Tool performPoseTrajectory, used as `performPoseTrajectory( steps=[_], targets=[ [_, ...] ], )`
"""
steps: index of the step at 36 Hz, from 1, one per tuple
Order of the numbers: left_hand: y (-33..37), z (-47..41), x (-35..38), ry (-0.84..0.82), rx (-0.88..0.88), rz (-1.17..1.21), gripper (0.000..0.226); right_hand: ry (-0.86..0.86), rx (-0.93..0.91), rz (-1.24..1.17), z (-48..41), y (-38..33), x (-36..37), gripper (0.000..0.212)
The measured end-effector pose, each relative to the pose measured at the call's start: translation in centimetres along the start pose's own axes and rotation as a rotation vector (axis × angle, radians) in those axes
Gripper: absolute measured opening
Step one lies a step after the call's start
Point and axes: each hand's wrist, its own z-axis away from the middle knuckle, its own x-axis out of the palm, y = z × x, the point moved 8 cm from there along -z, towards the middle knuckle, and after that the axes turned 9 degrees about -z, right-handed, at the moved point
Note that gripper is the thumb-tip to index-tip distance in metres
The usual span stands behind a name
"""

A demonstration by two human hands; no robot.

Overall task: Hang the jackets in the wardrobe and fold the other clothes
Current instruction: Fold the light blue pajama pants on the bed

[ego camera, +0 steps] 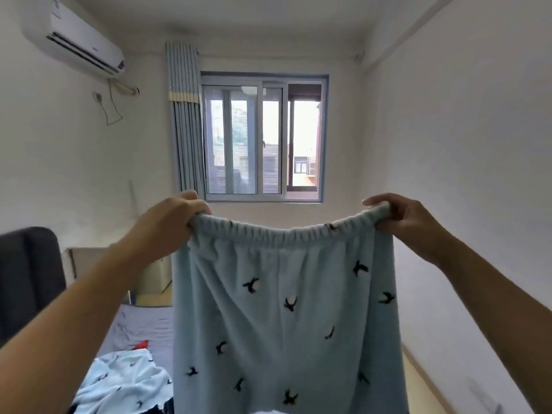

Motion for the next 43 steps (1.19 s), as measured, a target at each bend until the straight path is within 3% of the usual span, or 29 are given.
performPoseTrajectory(
  steps=[2, 5, 7, 9, 11, 13, 16, 23, 27, 33, 38, 41, 43],
  targets=[
    [0.2, 1.6, -0.6, 0.158, -0.015, 0.013, 0.034, 0.017, -0.049, -0.198, 1.8, 0.3, 0.0, 0.052],
    [0.7, 3.9, -1.0, 0.334, -0.172, 0.113, 0.028, 0.002, -0.044, -0.443, 4.3, 0.5, 2.3, 0.039],
    [2.1, 4.0, 0.9, 0.284, -0.257, 0.404, 0.024, -0.027, -0.01, -0.482, 5.2, 1.1, 5.1, 0.037],
    [4.6, 4.1, 3.8, 0.119, -0.34, 0.758, 0.02, -0.08, -0.004, -0.435, 5.8, 1.4, 8.2, 0.043],
    [7.7, 4.2, 5.7, 0.045, -0.284, 0.899, 0.019, -0.137, -0.007, -0.411, 6.5, 1.4, 10.9, 0.032],
    [10.6, 4.6, 5.7, 0.055, -0.154, 0.807, 0.03, -0.135, -0.006, -0.404, 7.2, 1.6, 12.8, 0.026],
    [13.7, 5.3, 4.4, 0.185, 0.02, 0.585, 0.013, -0.119, -0.039, -0.417, 8.0, 1.6, 14.4, 0.013],
    [14.4, 6.7, 4.7, 0.264, -0.121, 0.431, 0.027, -0.229, 0.122, -0.589, 10.1, 4.1, 16.0, 0.02],
    [14.2, 7.3, 5.6, 0.182, -0.178, 0.353, 0.029, -0.17, 0.186, -0.521, 11.2, 6.1, 16.1, 0.022],
    [13.5, 10.3, 5.4, 0.115, -0.222, 0.534, 0.021, -0.042, 0.178, -0.452, 12.2, 7.9, 15.1, 0.026],
    [15.0, 13.1, 7.4, -0.167, -0.102, 0.553, 0.019, 0.01, 0.162, -0.422, 12.4, 8.6, 14.2, 0.032],
    [14.2, 14.9, 9.4, -0.258, -0.192, 0.383, 0.014, 0.017, 0.163, -0.427, 12.5, 8.7, 14.3, 0.03],
    [14.0, 15.9, 10.6, -0.358, -0.226, 0.226, 0.023, 0.02, 0.156, -0.413, 12.6, 8.8, 14.4, 0.029]
  ],
)
